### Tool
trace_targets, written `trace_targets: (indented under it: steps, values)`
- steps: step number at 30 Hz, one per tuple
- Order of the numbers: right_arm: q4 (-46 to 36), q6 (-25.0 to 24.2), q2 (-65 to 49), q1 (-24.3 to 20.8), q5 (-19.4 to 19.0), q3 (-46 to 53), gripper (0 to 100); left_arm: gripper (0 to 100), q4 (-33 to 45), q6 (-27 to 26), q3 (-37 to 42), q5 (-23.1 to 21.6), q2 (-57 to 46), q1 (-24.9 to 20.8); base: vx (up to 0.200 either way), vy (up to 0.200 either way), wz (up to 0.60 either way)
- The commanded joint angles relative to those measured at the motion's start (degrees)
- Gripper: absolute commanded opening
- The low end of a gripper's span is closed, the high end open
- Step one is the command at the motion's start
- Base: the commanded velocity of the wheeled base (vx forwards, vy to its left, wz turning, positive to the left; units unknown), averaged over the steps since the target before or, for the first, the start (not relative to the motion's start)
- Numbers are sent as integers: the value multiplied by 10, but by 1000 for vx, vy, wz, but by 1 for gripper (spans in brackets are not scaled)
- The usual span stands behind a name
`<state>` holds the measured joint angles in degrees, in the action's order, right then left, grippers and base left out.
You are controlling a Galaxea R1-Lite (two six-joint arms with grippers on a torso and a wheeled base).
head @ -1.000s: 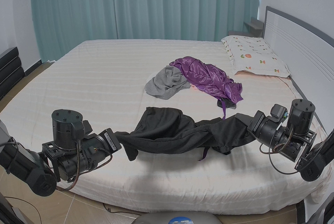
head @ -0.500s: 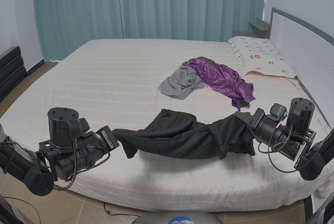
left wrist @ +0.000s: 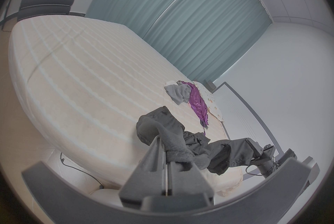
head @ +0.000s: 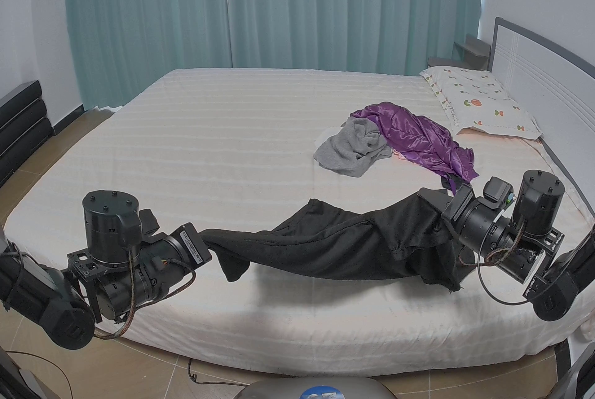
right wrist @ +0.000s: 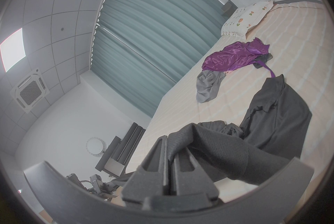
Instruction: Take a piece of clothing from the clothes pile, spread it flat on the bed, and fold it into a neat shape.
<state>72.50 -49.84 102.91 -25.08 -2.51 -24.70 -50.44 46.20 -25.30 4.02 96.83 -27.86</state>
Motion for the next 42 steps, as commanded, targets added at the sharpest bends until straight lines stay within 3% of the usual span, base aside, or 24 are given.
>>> trace_targets:
  steps: [1, 34, 42]
  values:
    - [0, -1, 2, 1, 0, -1, 0, 0, 0, 0, 0, 0, 0, 1, 0, 200, 0]
    - [19, -15, 2, -5, 1, -2, 0, 0, 3, -1, 12, 3, -17, 1, 0, 200, 0]
    - [19, -14, -3, -1, 5, 22, 0, 0, 2, -1, 24, 5, -19, 1, 0, 0, 0]
